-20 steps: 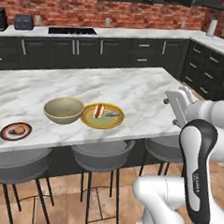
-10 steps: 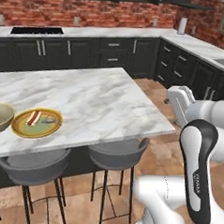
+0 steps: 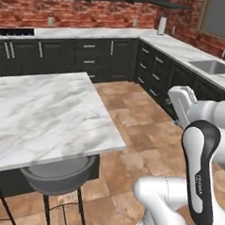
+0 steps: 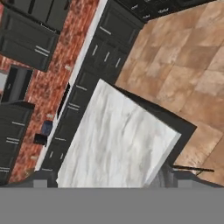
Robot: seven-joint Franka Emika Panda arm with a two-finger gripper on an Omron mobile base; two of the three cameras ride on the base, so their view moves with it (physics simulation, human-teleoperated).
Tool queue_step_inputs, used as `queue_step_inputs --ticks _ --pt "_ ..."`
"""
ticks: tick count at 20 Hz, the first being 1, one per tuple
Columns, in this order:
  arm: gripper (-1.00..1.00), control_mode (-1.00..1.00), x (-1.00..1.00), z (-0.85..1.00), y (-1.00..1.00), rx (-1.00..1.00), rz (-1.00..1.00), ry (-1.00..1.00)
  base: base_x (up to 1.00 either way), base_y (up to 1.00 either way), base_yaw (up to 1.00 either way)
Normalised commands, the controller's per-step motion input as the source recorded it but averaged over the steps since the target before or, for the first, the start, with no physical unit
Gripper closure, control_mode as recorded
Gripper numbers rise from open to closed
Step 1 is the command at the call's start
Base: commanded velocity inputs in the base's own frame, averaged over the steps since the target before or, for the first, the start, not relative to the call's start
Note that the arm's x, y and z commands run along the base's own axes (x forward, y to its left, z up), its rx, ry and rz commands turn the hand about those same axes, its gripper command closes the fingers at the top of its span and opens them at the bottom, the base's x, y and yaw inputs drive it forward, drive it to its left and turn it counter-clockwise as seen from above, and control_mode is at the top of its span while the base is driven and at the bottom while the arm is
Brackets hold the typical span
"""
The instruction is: Take the smaller bowl and place it next to the appetizer plate on the dining counter , and place the larger bowl next to the plate with cooked food.
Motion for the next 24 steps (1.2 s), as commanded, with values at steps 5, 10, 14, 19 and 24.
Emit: queue_step_inputs --ticks 5,10,14,19,24 --pt "-1.00 1.00 0.00 0.00 0.00 0.00 0.00 0.00 1.00 -1.00 0.01" --pt "-1.00 1.00 0.00 0.00 0.00 0.00 0.00 0.00 1.00 -1.00 0.03" --pt "-1.00 1.00 0.00 0.00 0.00 0.00 0.00 0.00 1.00 -0.97 0.14" --pt "-1.00 1.00 0.00 0.00 0.00 0.00 0.00 0.00 1.00 -0.69 0.14" --pt "-1.00 1.00 0.00 0.00 0.00 0.00 0.00 0.00 1.00 0.30 0.02"
